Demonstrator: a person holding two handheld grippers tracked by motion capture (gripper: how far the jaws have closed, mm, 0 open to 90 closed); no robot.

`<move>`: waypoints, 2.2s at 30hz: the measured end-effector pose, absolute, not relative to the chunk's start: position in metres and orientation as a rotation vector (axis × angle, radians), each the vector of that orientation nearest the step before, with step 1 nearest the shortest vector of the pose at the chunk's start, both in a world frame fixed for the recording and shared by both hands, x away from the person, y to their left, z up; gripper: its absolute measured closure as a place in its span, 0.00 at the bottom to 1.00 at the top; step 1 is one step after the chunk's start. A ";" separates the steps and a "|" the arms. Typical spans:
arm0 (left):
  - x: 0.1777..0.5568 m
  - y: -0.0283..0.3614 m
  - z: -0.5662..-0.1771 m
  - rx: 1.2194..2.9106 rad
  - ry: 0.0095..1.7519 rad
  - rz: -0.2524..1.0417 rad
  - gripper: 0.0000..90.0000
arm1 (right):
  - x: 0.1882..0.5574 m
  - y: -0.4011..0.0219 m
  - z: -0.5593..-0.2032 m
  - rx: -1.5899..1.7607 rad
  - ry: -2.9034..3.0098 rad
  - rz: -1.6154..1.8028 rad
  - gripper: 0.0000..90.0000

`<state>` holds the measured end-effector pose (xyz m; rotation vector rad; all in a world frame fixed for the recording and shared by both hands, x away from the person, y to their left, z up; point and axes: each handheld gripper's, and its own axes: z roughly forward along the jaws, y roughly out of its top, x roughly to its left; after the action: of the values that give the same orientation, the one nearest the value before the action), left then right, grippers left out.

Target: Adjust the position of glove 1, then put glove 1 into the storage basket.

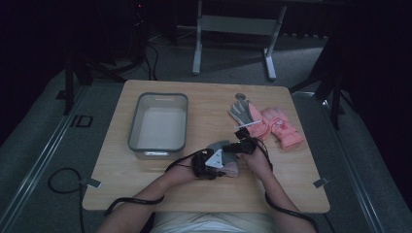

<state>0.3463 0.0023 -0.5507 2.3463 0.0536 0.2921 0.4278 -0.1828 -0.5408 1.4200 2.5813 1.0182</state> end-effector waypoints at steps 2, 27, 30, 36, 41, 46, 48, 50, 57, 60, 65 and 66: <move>0.346 0.002 -0.550 2.350 0.052 0.296 0.77 | 0.427 -0.183 -0.539 1.415 2.575 1.025 0.79; 0.353 0.019 -0.475 2.391 -0.002 0.394 0.77 | 0.425 -0.184 -0.467 1.267 2.495 1.213 0.79; 0.357 0.024 -0.464 2.404 -0.008 0.397 0.77 | 0.428 -0.180 -0.459 1.252 2.490 1.230 0.79; 0.361 0.030 -0.453 2.415 -0.011 0.398 0.77 | 0.432 -0.171 -0.449 1.229 2.482 1.242 0.79; 0.362 0.038 -0.446 2.425 -0.001 0.416 0.77 | 0.434 -0.165 -0.444 1.220 2.483 1.247 0.79; 0.363 0.048 -0.442 2.435 0.011 0.420 0.77 | 0.437 -0.153 -0.440 1.195 2.494 1.248 0.79; 0.364 0.051 -0.440 2.443 0.014 0.424 0.77 | 0.440 -0.146 -0.438 1.186 2.500 1.247 0.79; 0.365 0.056 -0.438 2.445 0.025 0.429 0.77 | 0.442 -0.139 -0.435 1.168 2.501 1.245 0.79; 0.370 0.078 -0.426 2.451 0.050 0.466 0.77 | 0.451 -0.118 -0.424 1.126 2.510 1.251 0.79; 0.372 0.089 -0.421 2.456 0.073 0.483 0.77 | 0.455 -0.105 -0.419 1.099 2.512 1.254 0.79; 0.373 0.108 -0.416 2.460 0.101 0.495 0.77 | 0.461 -0.082 -0.413 1.067 2.523 1.268 0.79; 0.374 0.113 -0.415 2.460 0.109 0.498 0.77 | 0.463 -0.074 -0.410 1.056 2.530 1.272 0.79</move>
<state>0.3741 0.1129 -0.4148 2.4603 0.1094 0.4982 0.4629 -0.0737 -0.4103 1.0561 2.5304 1.2720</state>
